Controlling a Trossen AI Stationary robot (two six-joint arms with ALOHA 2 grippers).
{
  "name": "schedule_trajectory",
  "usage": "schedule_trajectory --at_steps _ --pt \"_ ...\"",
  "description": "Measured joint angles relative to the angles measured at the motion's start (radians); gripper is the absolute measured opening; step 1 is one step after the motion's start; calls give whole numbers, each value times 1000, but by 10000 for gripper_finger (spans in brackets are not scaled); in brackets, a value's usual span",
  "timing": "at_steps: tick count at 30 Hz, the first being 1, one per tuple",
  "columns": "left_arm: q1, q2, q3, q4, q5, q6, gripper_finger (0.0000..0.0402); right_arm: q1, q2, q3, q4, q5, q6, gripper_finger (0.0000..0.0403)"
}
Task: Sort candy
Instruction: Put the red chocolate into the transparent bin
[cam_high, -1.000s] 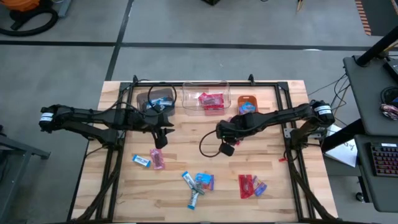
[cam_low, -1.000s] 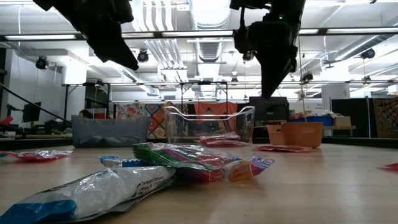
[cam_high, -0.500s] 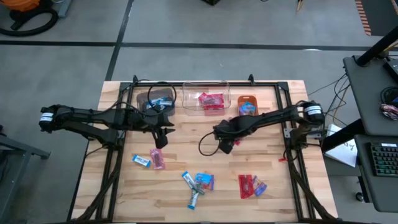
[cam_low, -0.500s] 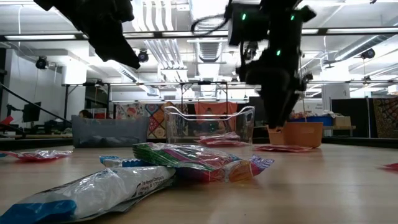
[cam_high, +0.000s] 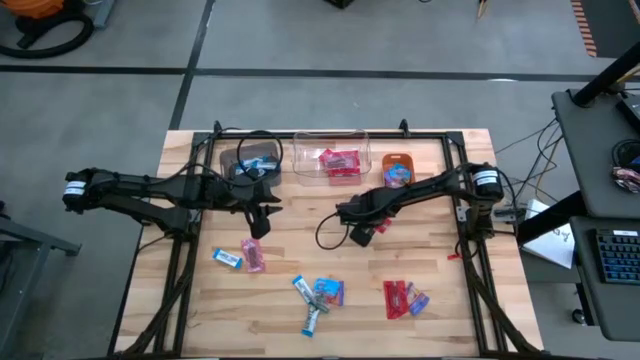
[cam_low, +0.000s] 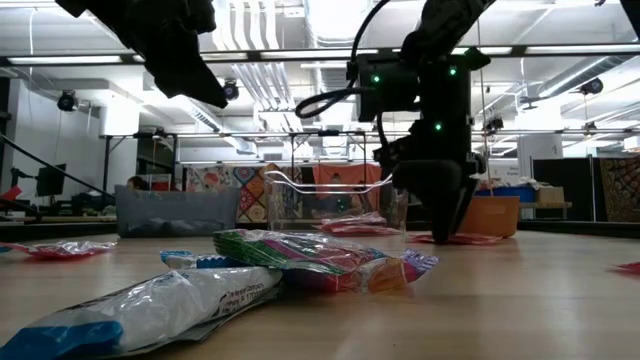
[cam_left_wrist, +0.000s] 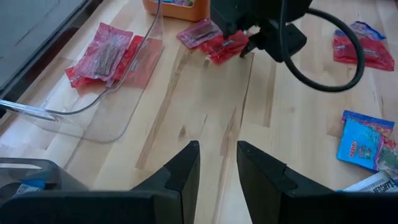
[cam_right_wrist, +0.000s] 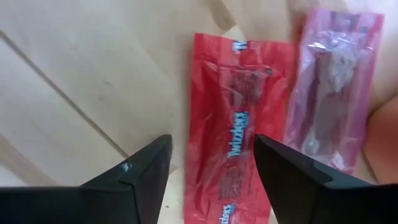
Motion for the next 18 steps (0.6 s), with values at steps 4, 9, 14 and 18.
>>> schedule_trajectory --at_steps 4,9,14,18 --pt "0 2 -3 5 -1 1 91 0 15 1 16 -9 -21 201" --pt "0 23 -6 7 -1 1 91 1 13 1 27 -23 -47 136" --pt "0 51 -6 13 -1 6 91 1 4 1 31 -29 -74 56" --pt "0 64 -6 62 -2 18 91 0 -7 0 30 -20 -100 18"
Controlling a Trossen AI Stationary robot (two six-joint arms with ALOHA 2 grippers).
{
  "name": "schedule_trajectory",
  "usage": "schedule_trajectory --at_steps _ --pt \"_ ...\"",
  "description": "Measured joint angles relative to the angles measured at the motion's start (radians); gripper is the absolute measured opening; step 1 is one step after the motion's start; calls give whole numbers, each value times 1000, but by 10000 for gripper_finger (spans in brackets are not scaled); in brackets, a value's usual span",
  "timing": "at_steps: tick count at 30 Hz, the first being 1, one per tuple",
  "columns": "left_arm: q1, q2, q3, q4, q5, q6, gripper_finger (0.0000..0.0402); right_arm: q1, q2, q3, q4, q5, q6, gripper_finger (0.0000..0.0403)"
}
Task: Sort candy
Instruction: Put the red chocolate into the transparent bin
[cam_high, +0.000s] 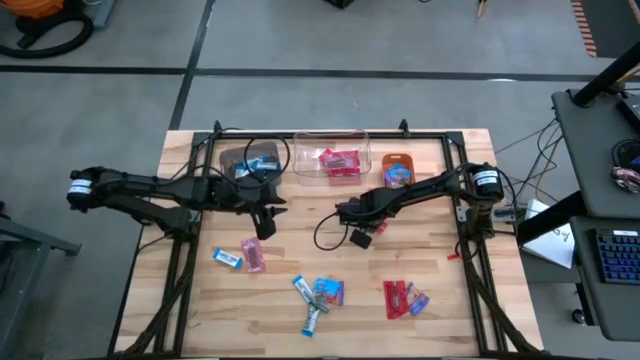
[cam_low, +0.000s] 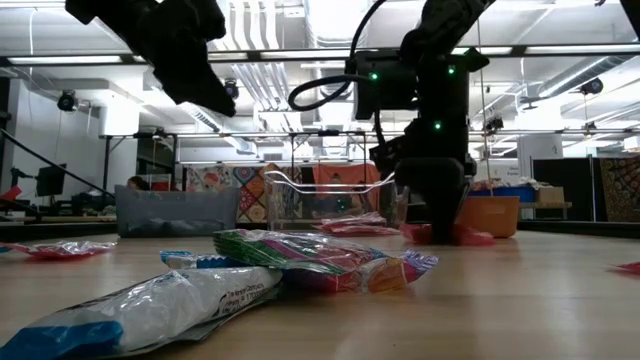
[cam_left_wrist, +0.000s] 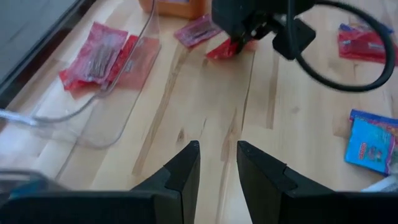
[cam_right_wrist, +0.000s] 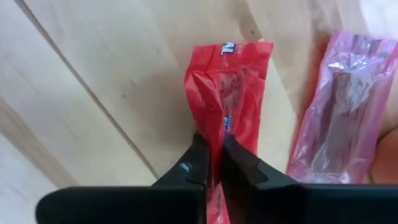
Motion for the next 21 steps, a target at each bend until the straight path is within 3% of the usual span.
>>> schedule_trajectory --at_steps 16,21 --pt "-2 10 -16 44 1 7 91 23 -146 19 26 5 -77 13" --pt "-14 10 -72 146 3 -18 91 29 -184 21 84 6 -161 13"
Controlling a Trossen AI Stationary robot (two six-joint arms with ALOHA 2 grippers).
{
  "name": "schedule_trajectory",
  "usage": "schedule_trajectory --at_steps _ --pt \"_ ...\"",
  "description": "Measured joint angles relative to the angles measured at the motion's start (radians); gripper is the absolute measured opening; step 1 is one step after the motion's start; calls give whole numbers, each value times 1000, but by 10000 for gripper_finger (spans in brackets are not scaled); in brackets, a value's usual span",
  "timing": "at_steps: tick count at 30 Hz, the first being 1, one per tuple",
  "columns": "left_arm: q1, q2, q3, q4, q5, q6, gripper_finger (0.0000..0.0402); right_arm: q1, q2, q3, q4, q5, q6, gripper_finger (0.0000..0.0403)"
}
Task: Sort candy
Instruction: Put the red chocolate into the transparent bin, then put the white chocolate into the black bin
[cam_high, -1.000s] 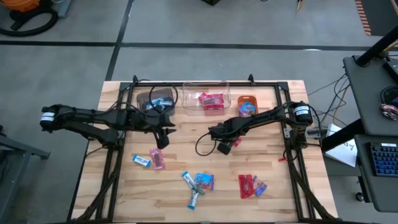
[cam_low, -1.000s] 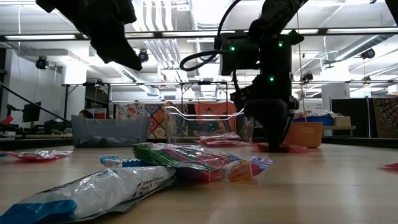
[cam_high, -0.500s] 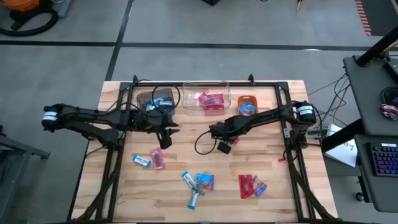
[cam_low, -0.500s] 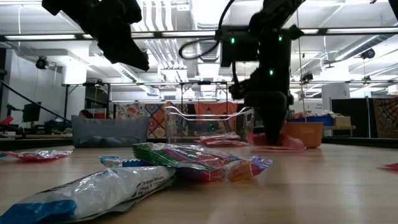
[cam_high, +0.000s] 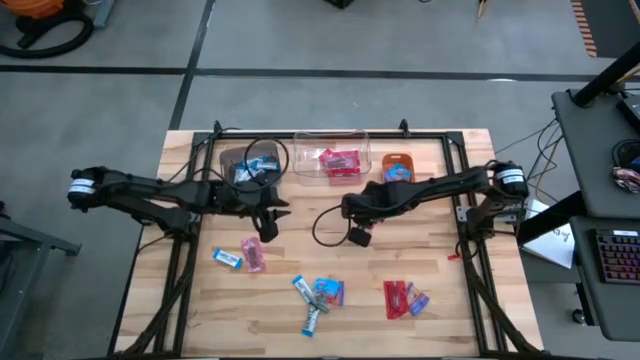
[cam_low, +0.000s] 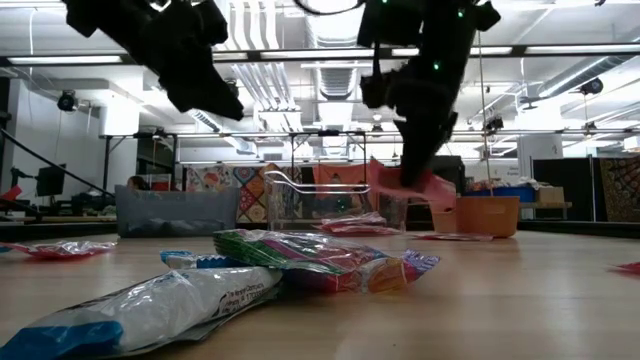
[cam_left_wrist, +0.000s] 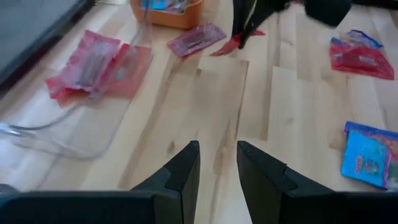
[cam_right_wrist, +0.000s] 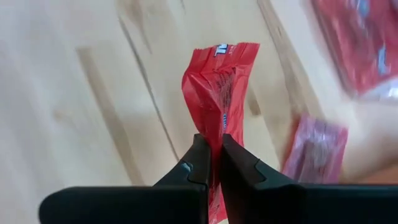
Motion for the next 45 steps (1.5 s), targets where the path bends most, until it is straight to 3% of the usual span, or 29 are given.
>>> schedule_trajectory --at_steps 3,11,14,21,27,30,39,45 --pt "-15 0 -34 14 1 -41 91 0 -14 23 22 20 -63 13" --pt "-73 -1 -111 107 1 -121 90 -17 -20 166 43 301 -336 13" --pt "-92 -2 -121 123 1 -135 90 -54 -17 203 99 359 -476 13" --pt "-141 -2 -136 167 0 -179 90 -188 1 217 292 315 -707 13" --pt "-188 -2 -137 165 0 -219 91 -311 18 208 330 134 -677 13" --pt "-202 -2 -137 163 0 -232 91 -345 37 207 332 121 -647 17" --pt "-207 0 -137 141 0 -272 91 -363 98 205 331 127 -607 102" --pt "-207 0 -137 131 0 -296 91 -363 94 205 331 130 -566 137"
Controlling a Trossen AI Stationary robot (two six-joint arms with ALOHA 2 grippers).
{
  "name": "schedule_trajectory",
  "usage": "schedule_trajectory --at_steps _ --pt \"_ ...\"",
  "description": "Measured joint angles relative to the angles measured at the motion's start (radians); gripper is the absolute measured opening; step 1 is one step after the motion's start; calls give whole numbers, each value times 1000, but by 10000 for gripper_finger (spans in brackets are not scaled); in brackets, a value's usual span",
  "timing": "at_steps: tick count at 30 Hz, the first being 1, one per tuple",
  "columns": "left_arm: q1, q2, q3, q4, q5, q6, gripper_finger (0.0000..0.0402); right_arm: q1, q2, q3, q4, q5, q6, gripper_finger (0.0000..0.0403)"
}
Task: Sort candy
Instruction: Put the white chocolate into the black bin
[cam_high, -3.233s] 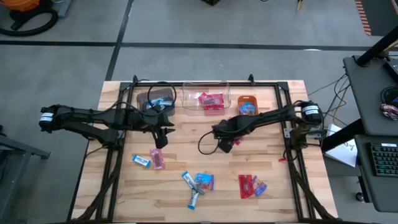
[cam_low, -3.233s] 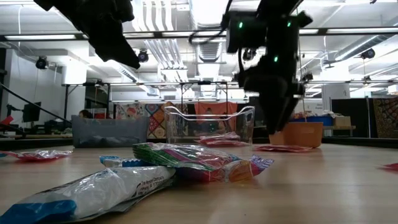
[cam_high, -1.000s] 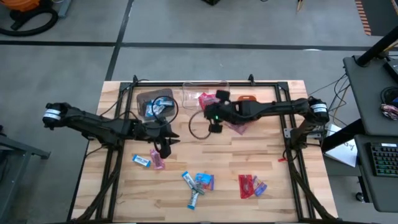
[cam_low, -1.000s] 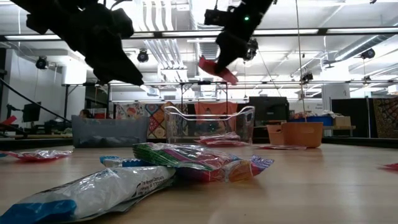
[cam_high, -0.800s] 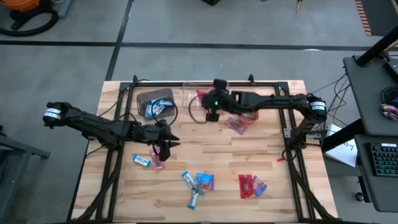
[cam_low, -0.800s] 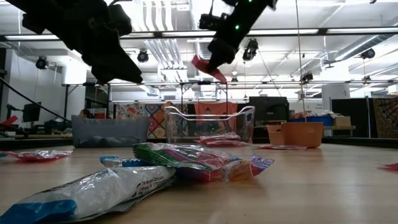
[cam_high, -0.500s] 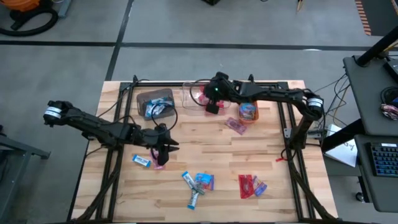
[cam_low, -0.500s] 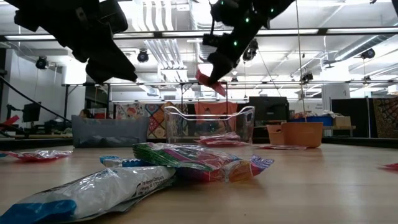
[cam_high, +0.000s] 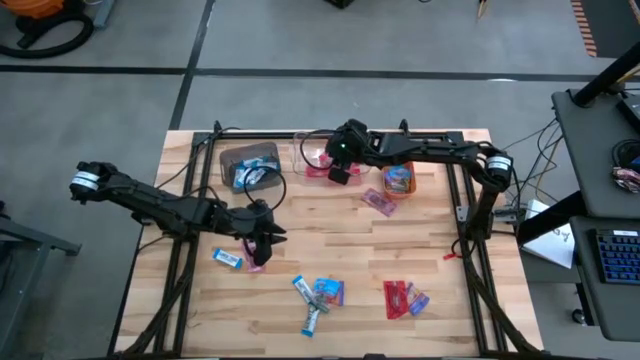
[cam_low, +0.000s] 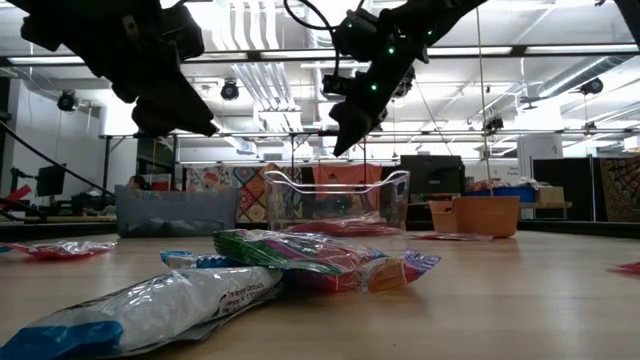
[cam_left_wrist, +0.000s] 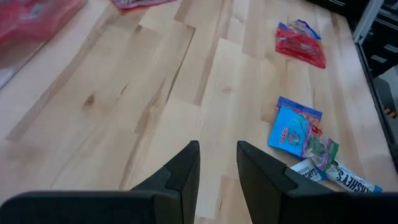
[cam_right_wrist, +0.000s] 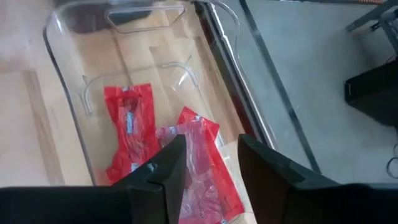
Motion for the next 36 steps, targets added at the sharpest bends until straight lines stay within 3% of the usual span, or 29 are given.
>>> schedule_trajectory --at_steps 13,21,31,36 --pt "0 0 0 -230 7 -214 91 71 -74 0 -18 -4 102 144" --pt "0 0 20 -373 157 -283 91 148 -91 0 -80 -5 133 144" --pt "-29 23 107 -746 346 -270 91 223 -93 0 -149 -4 155 144" --pt "-74 60 113 -742 414 -111 91 242 -93 0 -160 -4 155 144"
